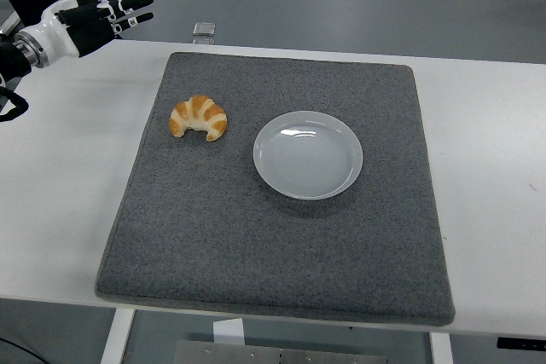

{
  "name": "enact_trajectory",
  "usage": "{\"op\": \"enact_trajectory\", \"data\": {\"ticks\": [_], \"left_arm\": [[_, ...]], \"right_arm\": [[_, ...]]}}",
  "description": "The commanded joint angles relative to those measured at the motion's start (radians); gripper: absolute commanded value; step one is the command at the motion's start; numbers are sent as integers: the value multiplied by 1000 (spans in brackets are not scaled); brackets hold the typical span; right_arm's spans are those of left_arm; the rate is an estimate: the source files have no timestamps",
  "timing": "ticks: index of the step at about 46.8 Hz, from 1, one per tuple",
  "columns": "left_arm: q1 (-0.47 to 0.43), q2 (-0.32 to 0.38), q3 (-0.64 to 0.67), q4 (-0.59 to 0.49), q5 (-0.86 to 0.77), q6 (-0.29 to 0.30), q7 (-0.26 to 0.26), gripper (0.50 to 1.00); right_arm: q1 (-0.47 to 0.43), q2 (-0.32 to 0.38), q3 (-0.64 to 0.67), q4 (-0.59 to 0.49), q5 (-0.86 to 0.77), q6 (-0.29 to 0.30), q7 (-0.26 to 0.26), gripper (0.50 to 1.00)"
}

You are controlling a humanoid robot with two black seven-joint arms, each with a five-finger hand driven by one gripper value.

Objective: Place the bread on the plate

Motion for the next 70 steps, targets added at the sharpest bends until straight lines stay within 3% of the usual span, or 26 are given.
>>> {"op": "enact_trajectory", "data": {"ticks": [1,15,23,33,49,58,64,70], "left_arm": [[-1,0,-22,-6,86,0,-9,1000],[-12,11,-70,-71,424,0,-121,1000],[-29,11,-73,-105,609,0,-155,1000],[-32,11,-99,-155,889,0,-248,1000],[-23,3,-84,-250,1186,203,-273,1000],[-21,3,-64,-255,1248,237,-278,1000],[-13,6,-59,-255,1333,258,-328,1000],[-1,9,-48,-264,1419,351,-377,1000]], "right_arm": [[0,0,0,0,0,0,0,952],[0,0,0,0,0,0,0,952],[0,0,0,0,0,2,0,952],[0,0,0,0,0,0,0,954],[0,0,0,0,0,2,0,954],[0,0,0,0,0,0,0,952],[0,0,0,0,0,0,0,952],[0,0,0,0,0,2,0,954]]}}
